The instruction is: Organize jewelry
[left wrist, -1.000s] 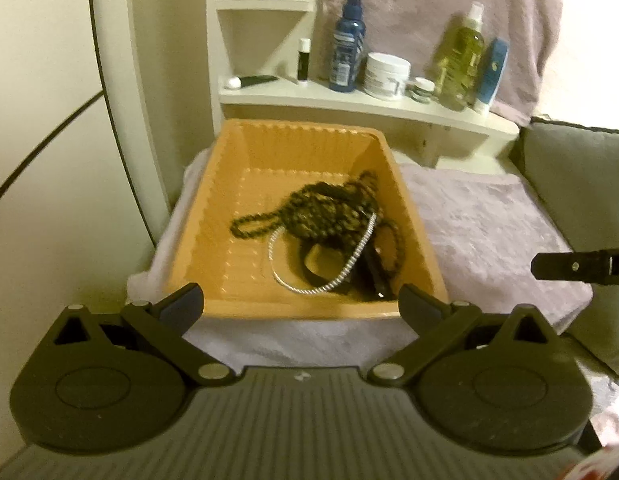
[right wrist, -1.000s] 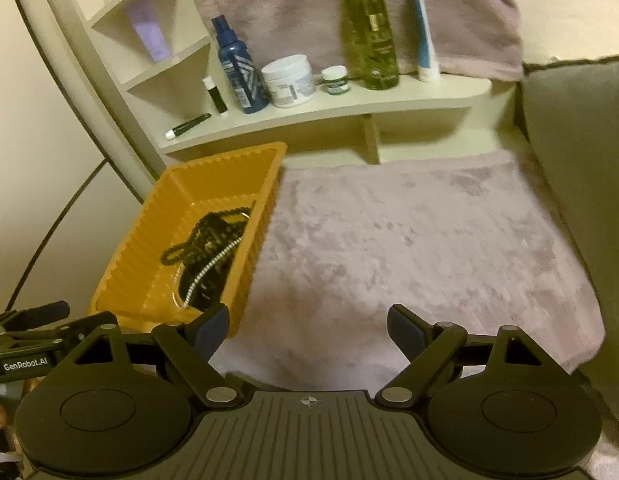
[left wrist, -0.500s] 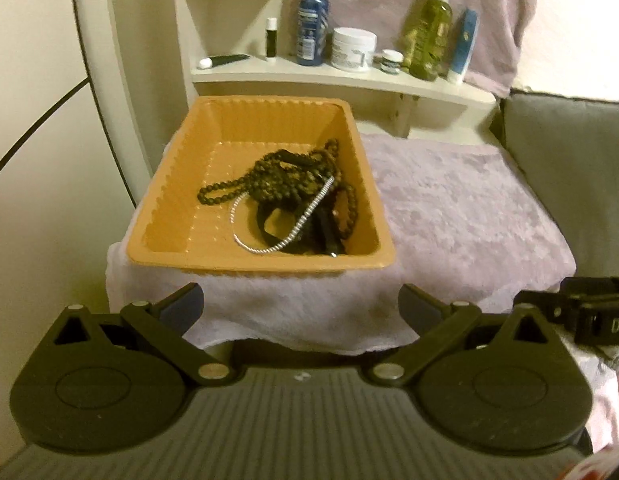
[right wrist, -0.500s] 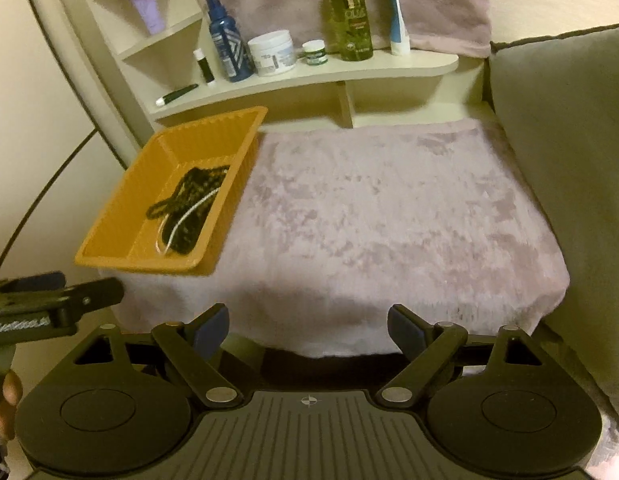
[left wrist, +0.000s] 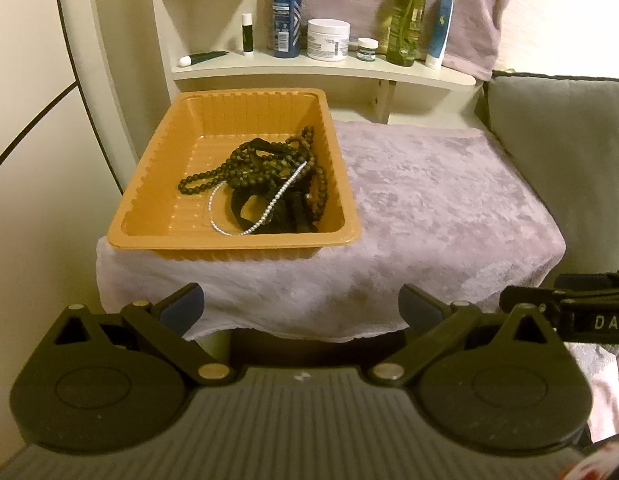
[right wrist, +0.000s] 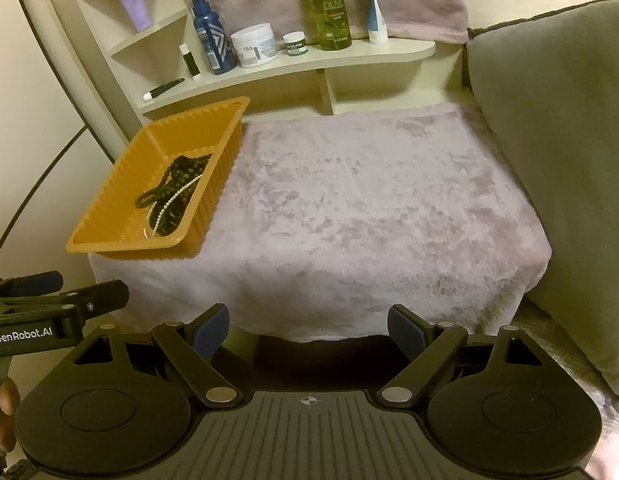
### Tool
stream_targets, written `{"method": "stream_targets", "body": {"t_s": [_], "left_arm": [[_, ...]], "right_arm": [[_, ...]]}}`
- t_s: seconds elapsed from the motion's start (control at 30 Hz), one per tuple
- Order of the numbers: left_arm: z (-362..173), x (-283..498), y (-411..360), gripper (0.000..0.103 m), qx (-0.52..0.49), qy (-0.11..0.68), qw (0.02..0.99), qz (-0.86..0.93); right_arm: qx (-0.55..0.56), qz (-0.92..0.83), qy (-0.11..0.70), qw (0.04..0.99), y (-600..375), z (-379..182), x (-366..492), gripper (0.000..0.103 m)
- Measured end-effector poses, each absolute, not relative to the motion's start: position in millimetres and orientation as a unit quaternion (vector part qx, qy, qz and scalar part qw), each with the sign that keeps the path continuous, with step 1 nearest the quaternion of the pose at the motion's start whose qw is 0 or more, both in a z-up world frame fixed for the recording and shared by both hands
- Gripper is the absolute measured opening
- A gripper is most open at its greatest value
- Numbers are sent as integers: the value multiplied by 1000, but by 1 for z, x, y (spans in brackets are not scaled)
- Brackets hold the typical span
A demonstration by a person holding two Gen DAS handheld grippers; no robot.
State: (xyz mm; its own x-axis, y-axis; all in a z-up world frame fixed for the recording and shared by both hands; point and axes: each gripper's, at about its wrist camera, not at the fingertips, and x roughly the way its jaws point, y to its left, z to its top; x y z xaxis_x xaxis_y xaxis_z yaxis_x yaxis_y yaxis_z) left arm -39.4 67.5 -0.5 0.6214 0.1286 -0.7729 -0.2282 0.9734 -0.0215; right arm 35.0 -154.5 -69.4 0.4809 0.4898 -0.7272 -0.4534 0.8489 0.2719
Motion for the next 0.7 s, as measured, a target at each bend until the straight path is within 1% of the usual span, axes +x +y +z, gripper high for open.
{"method": "stream_targets", "body": {"t_s": [0.7], "left_arm": [[-3,-40,65,103,-62,427,897,96]], "right_arm": [[19,273,425,863,-155,-69,34,86]]}}
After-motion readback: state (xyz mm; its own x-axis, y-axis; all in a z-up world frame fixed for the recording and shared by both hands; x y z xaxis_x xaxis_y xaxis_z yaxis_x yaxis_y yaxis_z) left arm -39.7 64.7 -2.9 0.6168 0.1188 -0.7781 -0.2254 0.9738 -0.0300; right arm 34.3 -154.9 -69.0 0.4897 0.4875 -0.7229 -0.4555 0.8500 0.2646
